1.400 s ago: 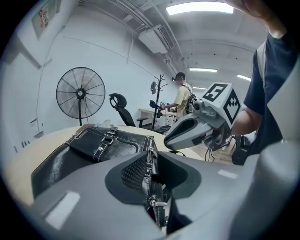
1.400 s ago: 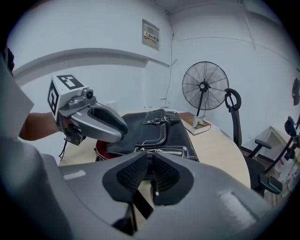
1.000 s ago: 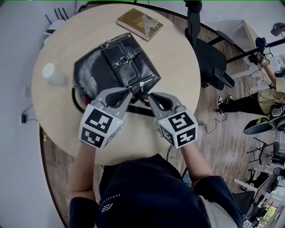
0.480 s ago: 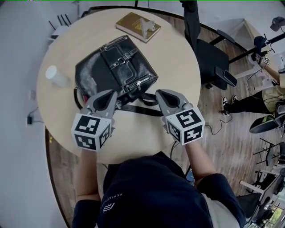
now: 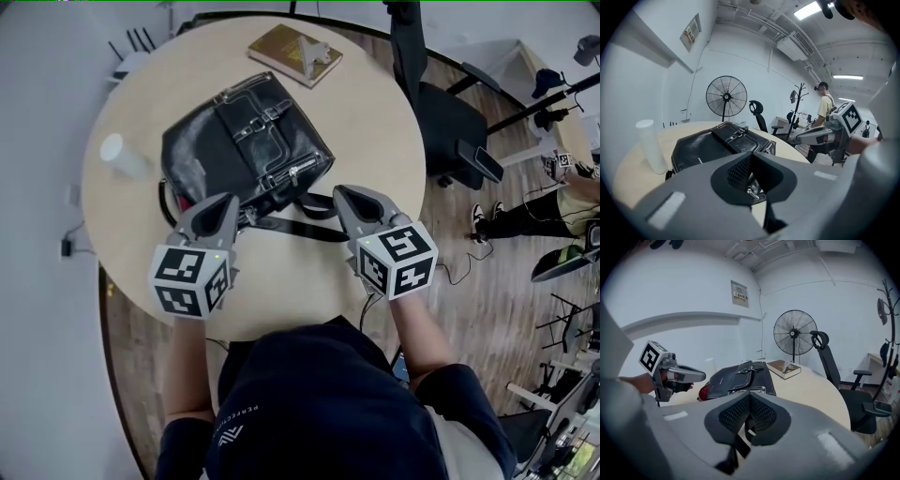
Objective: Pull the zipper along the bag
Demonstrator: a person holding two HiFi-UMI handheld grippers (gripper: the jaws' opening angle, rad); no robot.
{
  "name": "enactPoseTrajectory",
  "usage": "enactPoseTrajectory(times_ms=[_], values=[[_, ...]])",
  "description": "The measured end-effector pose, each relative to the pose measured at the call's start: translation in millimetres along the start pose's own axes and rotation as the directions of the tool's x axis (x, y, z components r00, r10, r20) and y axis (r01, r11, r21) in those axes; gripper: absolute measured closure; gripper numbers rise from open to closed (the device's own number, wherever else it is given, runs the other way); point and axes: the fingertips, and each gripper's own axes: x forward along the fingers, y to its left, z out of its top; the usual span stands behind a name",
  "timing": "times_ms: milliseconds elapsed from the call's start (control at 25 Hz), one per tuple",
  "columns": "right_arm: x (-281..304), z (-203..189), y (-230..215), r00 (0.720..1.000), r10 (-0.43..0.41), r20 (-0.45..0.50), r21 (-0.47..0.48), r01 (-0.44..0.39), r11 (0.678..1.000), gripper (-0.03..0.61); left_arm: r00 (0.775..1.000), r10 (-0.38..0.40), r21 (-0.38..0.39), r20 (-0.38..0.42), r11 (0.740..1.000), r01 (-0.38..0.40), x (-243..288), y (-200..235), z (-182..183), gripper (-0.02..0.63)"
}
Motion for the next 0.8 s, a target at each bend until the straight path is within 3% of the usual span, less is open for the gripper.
enactPoseTrajectory(times_ms=[800], values=[[12.5,3.8,11.9,0.998,0.052,0.028,0.034,-0.052,0.998,0.577,1.0,0.025,-0.048,0.0,0.999,-0.025,-13.0,9.9,-3.7,0.601]])
